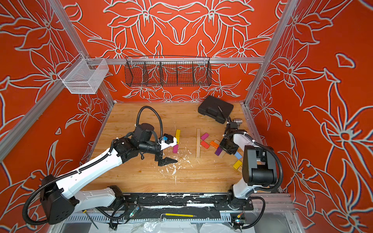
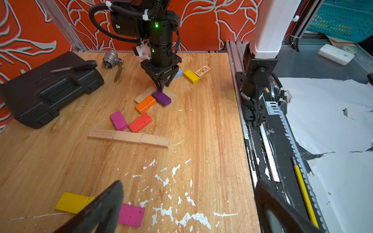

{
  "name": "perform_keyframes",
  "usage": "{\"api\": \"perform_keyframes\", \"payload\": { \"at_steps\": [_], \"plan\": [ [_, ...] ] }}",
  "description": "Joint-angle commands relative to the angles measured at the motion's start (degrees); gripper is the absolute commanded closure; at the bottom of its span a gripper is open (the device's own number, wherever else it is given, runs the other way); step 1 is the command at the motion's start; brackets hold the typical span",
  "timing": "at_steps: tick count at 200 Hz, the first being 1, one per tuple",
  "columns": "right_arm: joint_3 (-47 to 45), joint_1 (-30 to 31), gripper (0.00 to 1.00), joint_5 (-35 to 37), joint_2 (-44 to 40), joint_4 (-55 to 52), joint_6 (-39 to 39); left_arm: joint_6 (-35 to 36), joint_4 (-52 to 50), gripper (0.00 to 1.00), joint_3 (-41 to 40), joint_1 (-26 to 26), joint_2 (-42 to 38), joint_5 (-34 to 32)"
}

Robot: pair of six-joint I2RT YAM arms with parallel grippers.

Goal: Assemble the letter k with building blocks
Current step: Pick up the building block from the center of the board.

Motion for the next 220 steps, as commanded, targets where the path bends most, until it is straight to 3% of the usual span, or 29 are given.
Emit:
{"api": "perform_keyframes", "payload": {
  "at_steps": [1,61,129,181,220],
  "plan": [
    [-1.45,-0.25,0.66,1.55,-0.53,-1.88,-0.25,0.72,0.08,0.02,0.34,-0.08,-1.03,0.38],
    [-1.53,-0.27,0.67,0.06,1.64,-1.17,-0.43,1.08,-0.49,0.03,0.51,-0.06,-0.69,0.37],
    [-0.97,-0.26,0.75,1.89,-3.11,-3.41,1.38,6.77,-7.29,0.03,2.19,-0.06,0.05,-0.39],
    [-0.27,0.96,0.84,-4.45,-12.55,-3.28,8.98,1.59,-3.57,0.03,1.74,1.45,-0.32,-8.21],
    [2.45,7.72,0.84,-4.61,-15.25,-3.12,15.84,-2.49,-0.80,0.03,1.07,3.54,-1.24,-13.45]
  ]
}}
